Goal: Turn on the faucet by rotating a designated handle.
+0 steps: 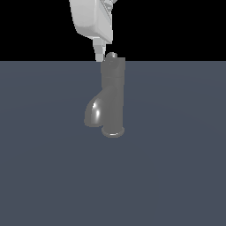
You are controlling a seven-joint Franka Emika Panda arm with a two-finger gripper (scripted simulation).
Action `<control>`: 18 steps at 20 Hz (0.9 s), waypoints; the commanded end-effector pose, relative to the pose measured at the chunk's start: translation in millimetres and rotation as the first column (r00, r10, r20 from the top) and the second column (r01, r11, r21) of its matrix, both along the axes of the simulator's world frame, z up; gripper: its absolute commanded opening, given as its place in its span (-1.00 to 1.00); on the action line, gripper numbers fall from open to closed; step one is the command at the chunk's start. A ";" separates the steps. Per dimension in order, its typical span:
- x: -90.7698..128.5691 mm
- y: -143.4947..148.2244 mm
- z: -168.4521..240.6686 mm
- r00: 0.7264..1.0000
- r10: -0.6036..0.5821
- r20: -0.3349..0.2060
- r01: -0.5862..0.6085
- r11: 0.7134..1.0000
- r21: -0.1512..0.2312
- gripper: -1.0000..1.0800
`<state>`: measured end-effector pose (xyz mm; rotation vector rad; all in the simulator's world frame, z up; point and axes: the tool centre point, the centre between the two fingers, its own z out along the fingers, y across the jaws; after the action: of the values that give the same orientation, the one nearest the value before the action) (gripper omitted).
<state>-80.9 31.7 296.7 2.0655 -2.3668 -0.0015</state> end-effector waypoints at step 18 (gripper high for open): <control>32.6 -59.1 -0.2 1.000 -0.009 -0.005 0.009 1.000 0.003 -1.00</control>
<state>-61.0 -14.1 296.7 2.0674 -2.3458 -0.0298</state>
